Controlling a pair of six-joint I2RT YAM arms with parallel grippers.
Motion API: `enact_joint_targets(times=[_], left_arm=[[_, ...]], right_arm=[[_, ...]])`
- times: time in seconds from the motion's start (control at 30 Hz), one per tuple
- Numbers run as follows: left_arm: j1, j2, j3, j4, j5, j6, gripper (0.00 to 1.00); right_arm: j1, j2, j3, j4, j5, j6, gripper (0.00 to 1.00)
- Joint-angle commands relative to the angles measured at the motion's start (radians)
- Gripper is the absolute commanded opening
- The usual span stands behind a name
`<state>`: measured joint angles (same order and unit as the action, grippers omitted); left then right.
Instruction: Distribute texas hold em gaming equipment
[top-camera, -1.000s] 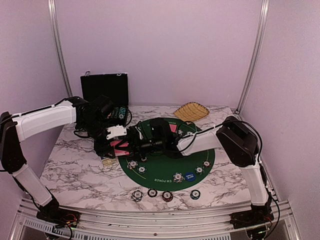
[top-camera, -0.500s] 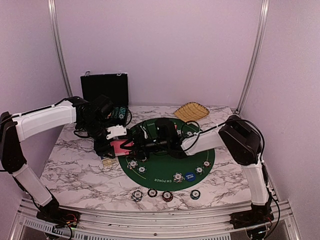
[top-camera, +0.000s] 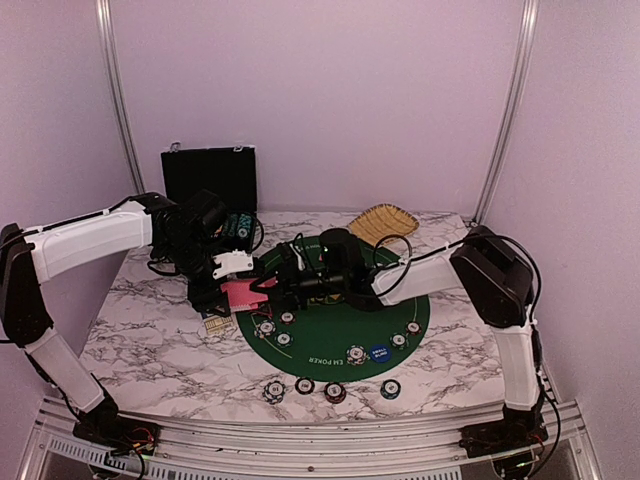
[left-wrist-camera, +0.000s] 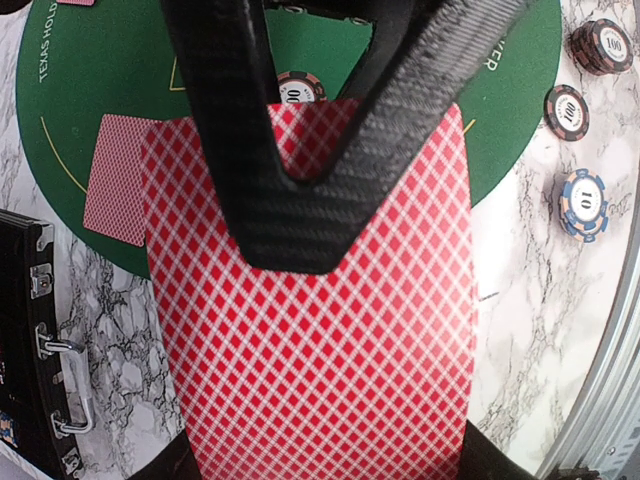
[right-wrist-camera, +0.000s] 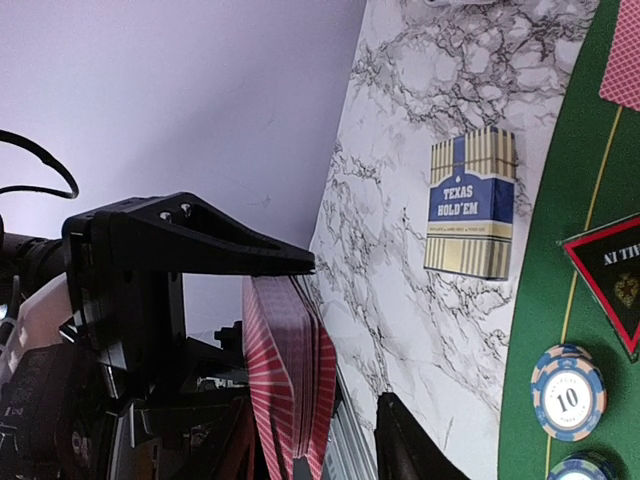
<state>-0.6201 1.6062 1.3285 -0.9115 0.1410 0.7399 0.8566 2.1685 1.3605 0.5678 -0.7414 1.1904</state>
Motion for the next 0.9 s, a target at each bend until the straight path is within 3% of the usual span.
enact_joint_targets(times=[0.0, 0.53, 0.73, 0.87], left_arm=[[-0.001, -0.014, 0.028, -0.008, 0.017, -0.007, 0.02], [-0.001, -0.006, 0.029, -0.007, 0.011, -0.006, 0.01], [-0.001, -0.006, 0.024, -0.007, 0.008, -0.004, 0.02], [-0.001, -0.006, 0.025, -0.007, 0.006, -0.003, 0.02]], right_arm=[[-0.008, -0.054, -0.004, -0.014, 0.007, -0.030, 0.39], [-0.011, -0.102, -0.055, 0.006, 0.002, -0.015, 0.18], [-0.015, -0.098, -0.113, 0.186, -0.028, 0.108, 0.11], [-0.015, -0.095, -0.111, 0.175, -0.027, 0.107, 0.06]])
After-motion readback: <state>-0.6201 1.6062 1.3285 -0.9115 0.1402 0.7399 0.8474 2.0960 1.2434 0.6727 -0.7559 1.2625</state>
